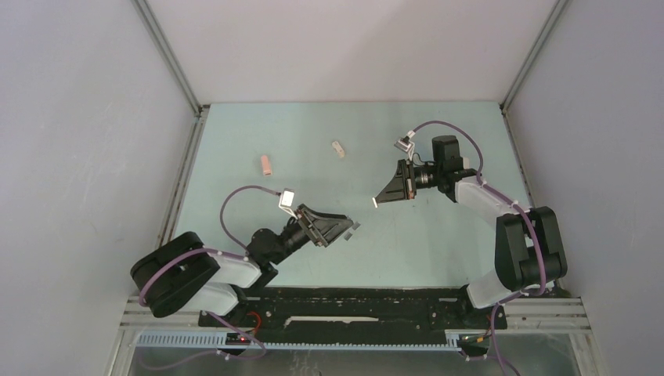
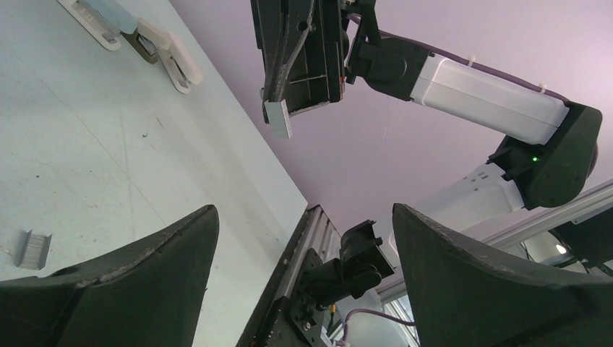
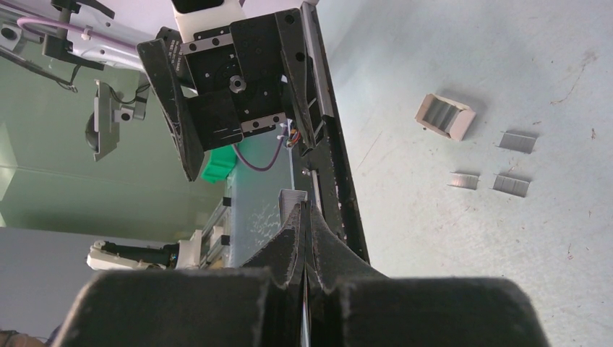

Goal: Unload the staples from the stapler
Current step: Pick up the staple from the center of the board.

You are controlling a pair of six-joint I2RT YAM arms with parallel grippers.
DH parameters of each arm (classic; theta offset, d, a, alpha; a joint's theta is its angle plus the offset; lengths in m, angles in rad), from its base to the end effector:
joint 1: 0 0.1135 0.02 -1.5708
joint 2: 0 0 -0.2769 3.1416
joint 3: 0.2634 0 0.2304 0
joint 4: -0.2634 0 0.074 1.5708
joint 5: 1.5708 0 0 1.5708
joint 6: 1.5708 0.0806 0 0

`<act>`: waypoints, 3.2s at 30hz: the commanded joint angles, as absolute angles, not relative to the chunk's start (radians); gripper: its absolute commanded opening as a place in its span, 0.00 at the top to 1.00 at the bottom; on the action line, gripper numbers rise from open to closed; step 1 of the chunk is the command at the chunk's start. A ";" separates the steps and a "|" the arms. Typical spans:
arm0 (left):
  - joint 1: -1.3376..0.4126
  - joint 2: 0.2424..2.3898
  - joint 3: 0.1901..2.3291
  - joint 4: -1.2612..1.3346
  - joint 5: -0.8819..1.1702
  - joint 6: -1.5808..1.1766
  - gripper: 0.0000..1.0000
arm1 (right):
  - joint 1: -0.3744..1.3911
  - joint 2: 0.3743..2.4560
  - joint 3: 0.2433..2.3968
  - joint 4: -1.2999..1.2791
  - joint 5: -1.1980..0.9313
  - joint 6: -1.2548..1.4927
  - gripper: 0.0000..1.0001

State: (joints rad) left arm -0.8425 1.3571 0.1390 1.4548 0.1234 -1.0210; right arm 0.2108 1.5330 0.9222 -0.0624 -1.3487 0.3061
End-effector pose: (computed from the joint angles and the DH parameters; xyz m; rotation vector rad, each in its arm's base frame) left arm 0.1551 -0.1888 0.2322 -0.0169 1.5404 -1.6220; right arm 0.2749 0.1392 0.2546 -0.6685 2.0186 1.7779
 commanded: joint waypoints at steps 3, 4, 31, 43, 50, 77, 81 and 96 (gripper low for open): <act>-0.851 1.356 0.187 1.503 0.117 -1.027 0.05 | 0.203 1.493 0.919 -0.030 -1.375 0.335 1.00; -0.851 1.354 0.187 1.503 0.117 -1.028 0.05 | 0.202 1.492 0.913 -0.014 -1.376 0.350 1.00; -0.851 1.497 0.326 1.507 0.124 -1.135 0.05 | 0.186 1.477 0.865 0.154 -1.380 0.486 1.00; -0.850 1.504 0.343 1.508 0.123 -1.205 0.05 | 0.184 1.471 0.861 0.172 -1.382 0.506 1.00; -0.850 1.502 0.342 1.508 0.124 -1.205 0.07 | 0.185 1.471 0.862 0.174 -1.382 0.508 1.00; -0.866 1.526 0.369 1.509 0.124 -1.240 0.12 | 0.184 1.471 0.862 0.178 -1.383 0.510 1.00; -0.869 1.529 0.371 1.509 0.124 -1.245 0.12 | 0.184 1.471 0.862 0.178 -1.383 0.510 1.00; -0.872 1.532 0.376 1.512 0.126 -1.246 0.12 | 0.182 1.466 0.862 0.178 -1.382 0.511 1.00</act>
State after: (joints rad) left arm -0.8658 1.5246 0.3241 1.4658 0.1268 -1.2423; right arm 0.1902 1.5040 0.8650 0.1543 -1.3666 0.5045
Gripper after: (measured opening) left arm 0.885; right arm 0.006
